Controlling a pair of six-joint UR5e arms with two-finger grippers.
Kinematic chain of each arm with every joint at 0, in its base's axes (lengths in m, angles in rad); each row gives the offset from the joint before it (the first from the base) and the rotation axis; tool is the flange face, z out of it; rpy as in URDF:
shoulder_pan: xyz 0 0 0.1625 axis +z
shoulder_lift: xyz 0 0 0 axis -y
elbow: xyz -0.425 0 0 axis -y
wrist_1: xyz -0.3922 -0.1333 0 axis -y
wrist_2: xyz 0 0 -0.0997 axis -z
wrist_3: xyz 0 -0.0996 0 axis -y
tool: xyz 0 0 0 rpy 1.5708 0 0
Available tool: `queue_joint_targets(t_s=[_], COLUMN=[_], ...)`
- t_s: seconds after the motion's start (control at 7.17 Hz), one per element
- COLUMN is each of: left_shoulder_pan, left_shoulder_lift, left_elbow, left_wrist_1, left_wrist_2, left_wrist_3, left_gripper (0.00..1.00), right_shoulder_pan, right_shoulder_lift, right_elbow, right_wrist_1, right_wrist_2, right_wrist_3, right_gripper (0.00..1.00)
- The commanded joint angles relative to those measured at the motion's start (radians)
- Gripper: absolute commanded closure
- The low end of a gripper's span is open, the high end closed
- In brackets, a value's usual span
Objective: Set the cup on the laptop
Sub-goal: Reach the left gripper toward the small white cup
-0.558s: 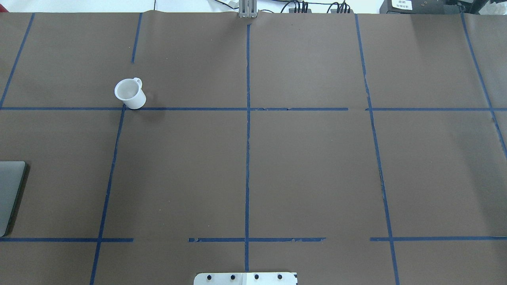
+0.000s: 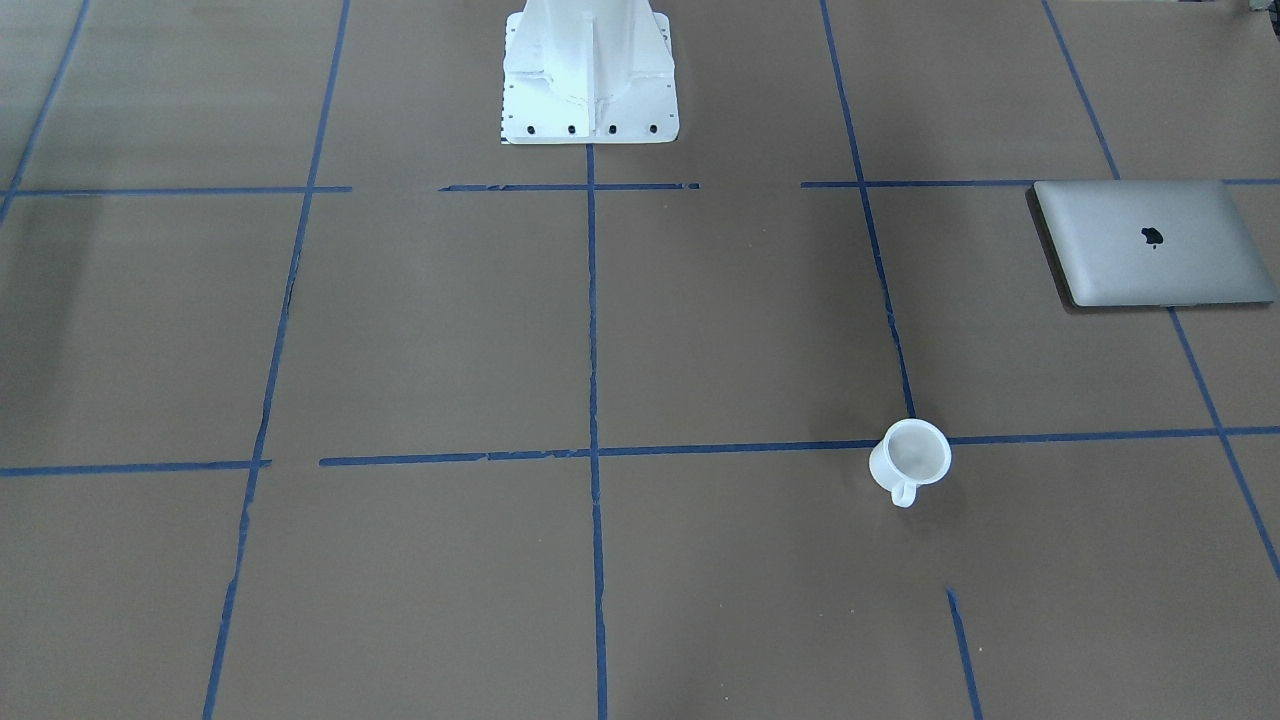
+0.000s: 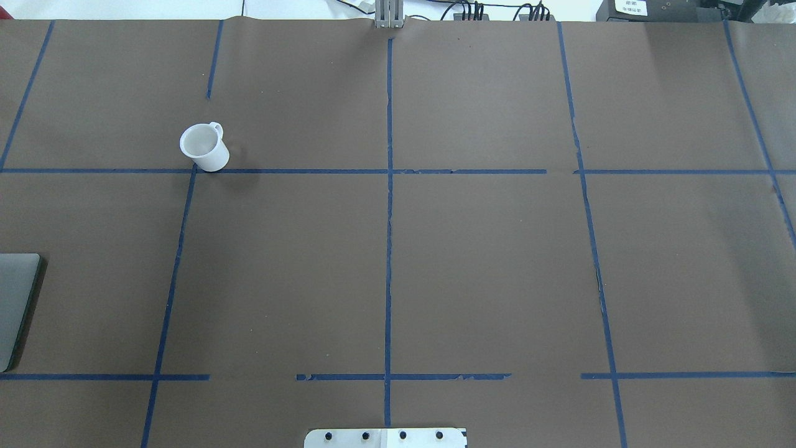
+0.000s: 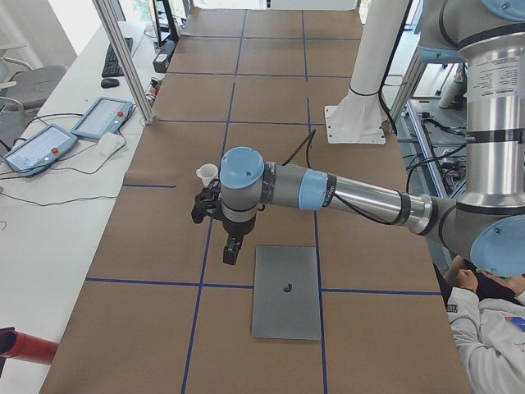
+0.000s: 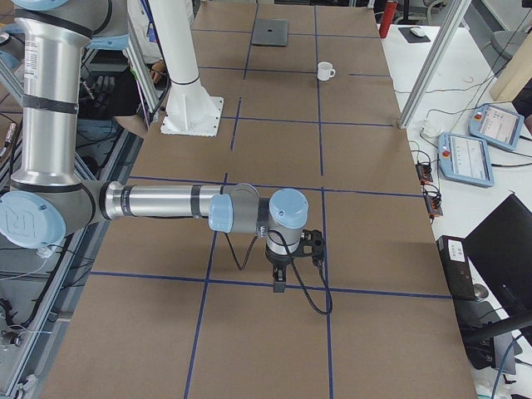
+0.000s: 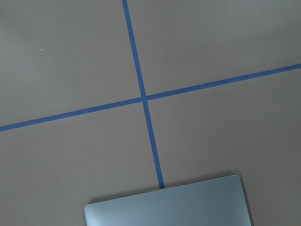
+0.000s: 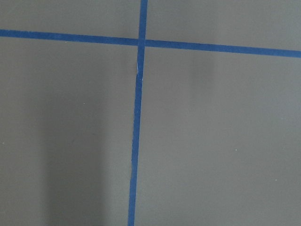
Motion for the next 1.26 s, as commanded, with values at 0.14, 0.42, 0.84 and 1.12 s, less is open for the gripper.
queue_joint_targets(t_s=[0.14,0.42,0.84,1.12], left_shoulder_pan=[0.139,0.348,0.499,0.594], left_shoulder_lift=[-0.107,-0.387,-0.640,-0.791], left_elbow=[0.047,0.130,0.423,0.765], left_wrist_1=[-0.059,-0.059,-0.201,-0.509], left_wrist_2=[-0.195,-0.034,0.109,0.205], left_wrist_3=[-0.190,-0.412,-0.704,-0.921], left_gripper=[0.00,0.00,0.00,0.00], right_shoulder_pan=[0.000,0.000,0.000,0.000], right_shoulder_lift=[0.000,0.000,0.000,0.000], right_elbow=[0.000,0.000,0.000,0.000], right_wrist_1=[0.000,0.000,0.000,0.000], right_wrist_2=[0.001,0.001,0.001,0.001], right_wrist_3=[0.000,0.000,0.000,0.000], right_gripper=[0.00,0.00,0.00,0.00])
